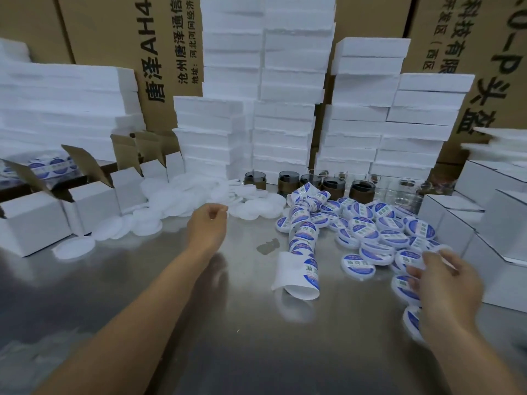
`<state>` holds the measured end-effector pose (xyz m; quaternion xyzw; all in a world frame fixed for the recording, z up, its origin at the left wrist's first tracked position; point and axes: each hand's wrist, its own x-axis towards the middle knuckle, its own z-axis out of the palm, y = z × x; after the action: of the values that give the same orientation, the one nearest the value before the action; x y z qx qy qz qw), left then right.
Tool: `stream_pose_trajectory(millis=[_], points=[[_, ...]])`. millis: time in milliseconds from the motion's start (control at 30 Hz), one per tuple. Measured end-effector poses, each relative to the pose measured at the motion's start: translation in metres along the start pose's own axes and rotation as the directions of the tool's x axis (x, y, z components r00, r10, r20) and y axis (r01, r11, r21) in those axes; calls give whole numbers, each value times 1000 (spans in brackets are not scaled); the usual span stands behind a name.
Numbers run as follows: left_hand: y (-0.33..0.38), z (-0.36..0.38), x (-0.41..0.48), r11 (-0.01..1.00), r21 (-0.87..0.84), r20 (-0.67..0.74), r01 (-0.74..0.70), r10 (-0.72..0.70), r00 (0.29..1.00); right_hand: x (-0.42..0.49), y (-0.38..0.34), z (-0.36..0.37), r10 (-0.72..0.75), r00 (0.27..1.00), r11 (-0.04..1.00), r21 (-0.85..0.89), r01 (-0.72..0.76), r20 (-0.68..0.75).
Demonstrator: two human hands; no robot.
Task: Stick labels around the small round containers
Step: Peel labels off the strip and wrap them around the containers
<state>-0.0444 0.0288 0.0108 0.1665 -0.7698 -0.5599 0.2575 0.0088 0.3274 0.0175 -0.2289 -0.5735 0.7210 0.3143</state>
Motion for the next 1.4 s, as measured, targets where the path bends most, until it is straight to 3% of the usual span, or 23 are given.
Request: stream_pose_trajectory(millis=[100,200,300,400,533,633,767,833,900,967,1033,1133,1267,1400], points=[[-15,-5,22,922,375,91,-95,65,994,1,5,3,-143,989,988,-70,140,-28],[-23,-5,34,776,592,221,-218,104,970,4,10,4,-166,986,982,-91,165,-2],[-24,-1,41,650,698,298,-301,119,947,3,13,5,-225,971,964,-125,234,84],[-24,3,44,564,753,335,-338,115,935,-5,16,8,-349,910,904,-176,389,223],[-25,5,41,574,749,286,-332,173,943,-15,17,8,-464,788,775,-245,582,405],[-21,2,33,657,679,265,-327,196,944,-19,19,7,-458,727,711,-280,645,511],[-15,-4,14,659,617,337,-430,272,901,-25,18,7,-416,692,680,-304,667,590],[-8,-3,-4,791,458,305,-405,288,908,-29,17,7,-400,669,667,-302,681,626],[6,-1,-25,934,203,268,-293,235,934,-35,14,8,-397,654,680,-273,681,644],[20,1,-44,984,-45,268,-170,176,947,-42,12,11,-394,660,731,-218,647,639],[31,4,-57,957,-291,291,-22,110,950,-53,10,17,-375,699,816,-142,561,609],[36,9,-70,820,-537,362,195,15,932,-73,8,30,-318,728,905,-33,423,608],[33,12,-75,681,-622,498,386,-35,866,-81,2,50,-220,712,952,-12,305,667],[33,15,-78,658,-606,593,448,-2,805,-75,7,57,-129,715,960,-95,264,687]])
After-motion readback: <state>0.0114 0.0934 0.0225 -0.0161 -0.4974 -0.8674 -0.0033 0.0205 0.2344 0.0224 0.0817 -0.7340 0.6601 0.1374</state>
